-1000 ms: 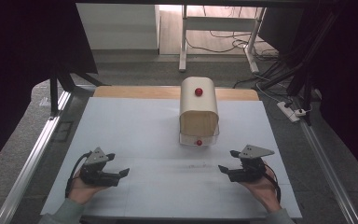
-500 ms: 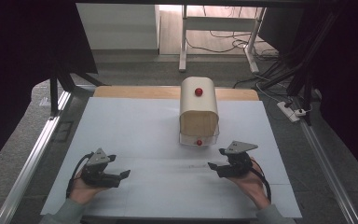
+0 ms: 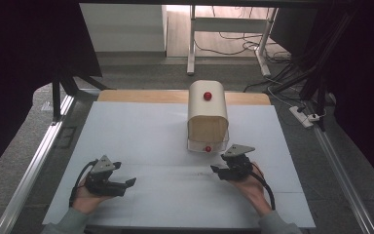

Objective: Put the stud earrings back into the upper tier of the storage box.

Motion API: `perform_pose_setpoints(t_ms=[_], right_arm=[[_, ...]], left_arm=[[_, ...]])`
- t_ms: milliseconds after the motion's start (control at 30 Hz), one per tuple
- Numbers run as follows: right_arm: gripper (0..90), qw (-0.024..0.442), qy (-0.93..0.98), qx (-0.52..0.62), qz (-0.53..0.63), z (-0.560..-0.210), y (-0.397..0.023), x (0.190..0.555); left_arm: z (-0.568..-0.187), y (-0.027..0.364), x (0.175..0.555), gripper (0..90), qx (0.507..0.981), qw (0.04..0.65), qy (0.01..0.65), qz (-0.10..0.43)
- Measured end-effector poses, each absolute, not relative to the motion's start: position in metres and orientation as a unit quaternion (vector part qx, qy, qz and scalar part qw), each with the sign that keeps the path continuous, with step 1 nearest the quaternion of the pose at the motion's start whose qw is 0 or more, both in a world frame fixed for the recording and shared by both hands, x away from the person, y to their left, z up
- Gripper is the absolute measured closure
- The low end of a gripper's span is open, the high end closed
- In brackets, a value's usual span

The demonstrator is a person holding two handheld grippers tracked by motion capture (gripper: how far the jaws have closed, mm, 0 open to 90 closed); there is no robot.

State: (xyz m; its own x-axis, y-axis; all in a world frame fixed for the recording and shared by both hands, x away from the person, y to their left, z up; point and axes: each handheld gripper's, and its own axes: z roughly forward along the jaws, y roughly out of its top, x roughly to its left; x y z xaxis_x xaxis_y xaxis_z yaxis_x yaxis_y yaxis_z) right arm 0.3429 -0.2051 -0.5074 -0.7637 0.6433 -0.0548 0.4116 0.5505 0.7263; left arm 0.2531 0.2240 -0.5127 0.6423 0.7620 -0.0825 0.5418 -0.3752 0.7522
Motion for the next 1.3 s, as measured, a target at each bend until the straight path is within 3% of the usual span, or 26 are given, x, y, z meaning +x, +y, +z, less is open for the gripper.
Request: perform_pose_setpoints(t_ms=[333, 633, 900, 1167, 1300], right_arm=[[48.2, 0.138, 0.873, 0.303, 0.355, -0.514, -0.201, 0.347], [67.7, 0.125, 0.88, 0.306, 0.342, -0.518, -0.198, 0.351], [70.1, 0.115, 0.881, 0.306, 0.342, -0.517, -0.198, 0.35], [66.7, 0.112, 0.876, 0.32, 0.342, -0.522, -0.197, 0.35], [71.2, 0.127, 0.876, 0.32, 0.338, -0.522, -0.196, 0.349]], left_arm=[[-0.514, 0.224, 0.254, 15.1, 0.819, 0.389, 0.398, 0.139], [-0.514, 0.222, 0.253, 14.9, 0.823, 0.386, 0.393, 0.138], [-0.515, 0.224, 0.253, 14.9, 0.823, 0.386, 0.393, 0.138], [-0.515, 0.225, 0.253, 14.9, 0.822, 0.386, 0.394, 0.139], [-0.516, 0.226, 0.253, 14.9, 0.821, 0.387, 0.395, 0.139]])
